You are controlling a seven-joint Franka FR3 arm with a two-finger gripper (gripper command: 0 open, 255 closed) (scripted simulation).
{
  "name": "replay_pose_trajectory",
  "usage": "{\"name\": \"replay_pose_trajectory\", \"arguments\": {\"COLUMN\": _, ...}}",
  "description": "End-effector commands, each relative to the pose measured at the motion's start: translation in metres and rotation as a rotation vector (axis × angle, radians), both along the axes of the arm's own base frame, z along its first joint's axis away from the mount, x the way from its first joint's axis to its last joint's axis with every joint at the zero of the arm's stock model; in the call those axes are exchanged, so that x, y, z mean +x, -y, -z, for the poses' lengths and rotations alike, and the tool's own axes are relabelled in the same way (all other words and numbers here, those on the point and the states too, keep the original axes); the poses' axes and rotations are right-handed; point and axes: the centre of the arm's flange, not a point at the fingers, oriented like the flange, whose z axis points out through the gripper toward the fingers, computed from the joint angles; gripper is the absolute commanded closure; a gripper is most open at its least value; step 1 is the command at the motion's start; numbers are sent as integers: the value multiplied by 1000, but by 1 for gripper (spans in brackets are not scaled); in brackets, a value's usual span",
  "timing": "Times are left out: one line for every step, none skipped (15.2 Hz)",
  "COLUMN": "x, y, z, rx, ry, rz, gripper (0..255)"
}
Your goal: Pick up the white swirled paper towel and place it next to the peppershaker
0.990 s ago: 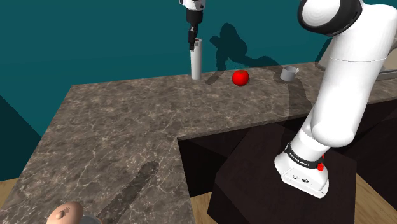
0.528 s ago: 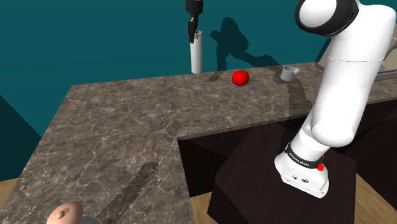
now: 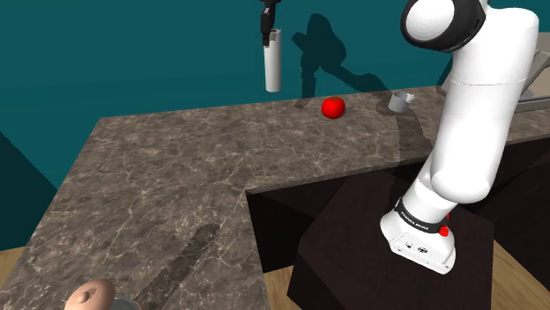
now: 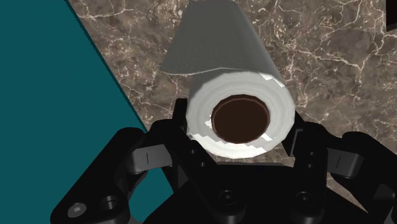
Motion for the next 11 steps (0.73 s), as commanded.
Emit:
{"name": "replay_pose_trajectory", "arguments": {"x": 0, "y": 0, "z": -10, "rx": 0, "ry": -1, "rz": 0, "gripper": 255}}
{"name": "replay_pose_trajectory", "arguments": {"x": 0, "y": 0, "z": -16, "rx": 0, "ry": -1, "rz": 0, "gripper": 255}}
{"name": "replay_pose_trajectory", "arguments": {"x": 0, "y": 0, "z": -21, "rx": 0, "ry": -1, "rz": 0, "gripper": 255}}
{"name": "replay_pose_trajectory", "arguments": {"x": 0, "y": 0, "z": -26, "rx": 0, "ry": -1, "rz": 0, "gripper": 255}}
{"name": "replay_pose_trajectory", "arguments": {"x": 0, "y": 0, "z": -31, "rx": 0, "ry": -1, "rz": 0, "gripper": 255}}
{"name": "replay_pose_trajectory", "arguments": {"x": 0, "y": 0, "z": -37, "rx": 0, "ry": -1, "rz": 0, "gripper": 255}}
{"name": "replay_pose_trajectory", "arguments": {"x": 0, "y": 0, "z": -42, "rx": 0, "ry": -1, "rz": 0, "gripper": 255}}
{"name": "replay_pose_trajectory", "arguments": {"x": 0, "y": 0, "z": -47, "rx": 0, "ry": -1, "rz": 0, "gripper": 255}}
{"name": "replay_pose_trajectory", "arguments": {"x": 0, "y": 0, "z": -52, "rx": 0, "ry": -1, "rz": 0, "gripper": 255}}
{"name": "replay_pose_trajectory", "arguments": {"x": 0, "y": 0, "z": -58, "rx": 0, "ry": -1, "rz": 0, "gripper": 255}}
{"name": "replay_pose_trajectory", "arguments": {"x": 0, "y": 0, "z": -63, "rx": 0, "ry": -1, "rz": 0, "gripper": 255}}
